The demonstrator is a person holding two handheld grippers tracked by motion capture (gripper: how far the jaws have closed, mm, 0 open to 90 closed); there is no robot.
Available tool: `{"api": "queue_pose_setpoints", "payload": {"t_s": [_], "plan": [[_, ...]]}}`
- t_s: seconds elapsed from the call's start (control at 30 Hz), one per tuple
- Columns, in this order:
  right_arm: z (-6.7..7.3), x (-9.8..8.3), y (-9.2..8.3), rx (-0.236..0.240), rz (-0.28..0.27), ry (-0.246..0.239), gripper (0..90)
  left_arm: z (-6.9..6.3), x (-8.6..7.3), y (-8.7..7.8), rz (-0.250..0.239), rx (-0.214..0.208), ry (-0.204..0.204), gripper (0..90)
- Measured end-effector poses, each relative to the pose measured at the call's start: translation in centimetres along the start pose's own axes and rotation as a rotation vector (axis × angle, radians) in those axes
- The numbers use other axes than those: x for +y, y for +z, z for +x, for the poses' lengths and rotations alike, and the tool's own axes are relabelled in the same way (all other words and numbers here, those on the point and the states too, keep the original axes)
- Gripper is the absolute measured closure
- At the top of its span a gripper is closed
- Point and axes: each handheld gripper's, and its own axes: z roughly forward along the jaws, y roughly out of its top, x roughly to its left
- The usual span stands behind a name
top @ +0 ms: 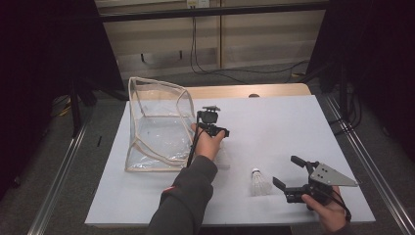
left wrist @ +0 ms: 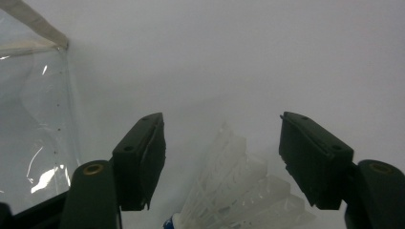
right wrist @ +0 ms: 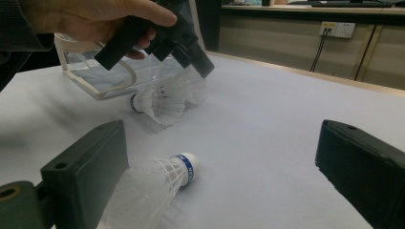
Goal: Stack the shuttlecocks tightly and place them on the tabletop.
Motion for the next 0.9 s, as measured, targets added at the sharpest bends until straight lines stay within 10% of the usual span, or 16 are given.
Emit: {"api": "queue_pose_setpoints", "payload": {"t_s": [0.47, 0.9], "plan": [[-0.02, 0.02, -0.02, 0.000, -0.001, -0.002, 3.2, -0.37, -0.02, -0.18, -0.024, -0.022, 0.070, 76.5], [-0.03, 0.02, -0.04, -0.001, 0.000, -0.002, 3.2, -0.14, 0.64, -0.11, -0.115, 0.005, 0.090, 81.9]]}}
